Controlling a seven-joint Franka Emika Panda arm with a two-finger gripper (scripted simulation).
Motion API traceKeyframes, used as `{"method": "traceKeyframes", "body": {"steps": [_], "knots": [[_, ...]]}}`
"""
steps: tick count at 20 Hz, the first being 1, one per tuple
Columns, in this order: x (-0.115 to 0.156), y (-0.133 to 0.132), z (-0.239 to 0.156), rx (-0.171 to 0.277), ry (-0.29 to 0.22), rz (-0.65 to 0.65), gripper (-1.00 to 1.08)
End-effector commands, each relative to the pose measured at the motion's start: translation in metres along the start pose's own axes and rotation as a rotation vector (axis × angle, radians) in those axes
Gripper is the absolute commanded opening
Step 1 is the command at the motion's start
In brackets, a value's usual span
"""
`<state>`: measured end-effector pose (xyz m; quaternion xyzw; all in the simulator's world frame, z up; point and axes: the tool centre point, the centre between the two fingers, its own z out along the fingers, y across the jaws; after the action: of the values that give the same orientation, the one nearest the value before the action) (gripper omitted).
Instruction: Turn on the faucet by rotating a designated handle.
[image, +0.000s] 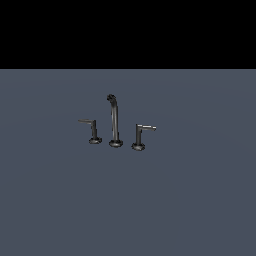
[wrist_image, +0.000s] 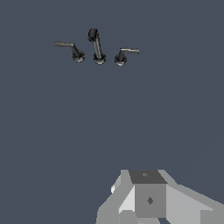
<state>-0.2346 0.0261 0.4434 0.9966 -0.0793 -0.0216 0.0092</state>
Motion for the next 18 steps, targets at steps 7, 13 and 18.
{"method": "traceKeyframes", "body": {"steps": [7,13,18], "knots": [[0.036,-0.022,0.043,0.008,0.001,0.199,-1.00],[0.066,-0.033,0.075,0.014,0.002,0.350,-1.00],[0.092,-0.040,0.101,0.020,0.002,0.476,-1.00]]}}
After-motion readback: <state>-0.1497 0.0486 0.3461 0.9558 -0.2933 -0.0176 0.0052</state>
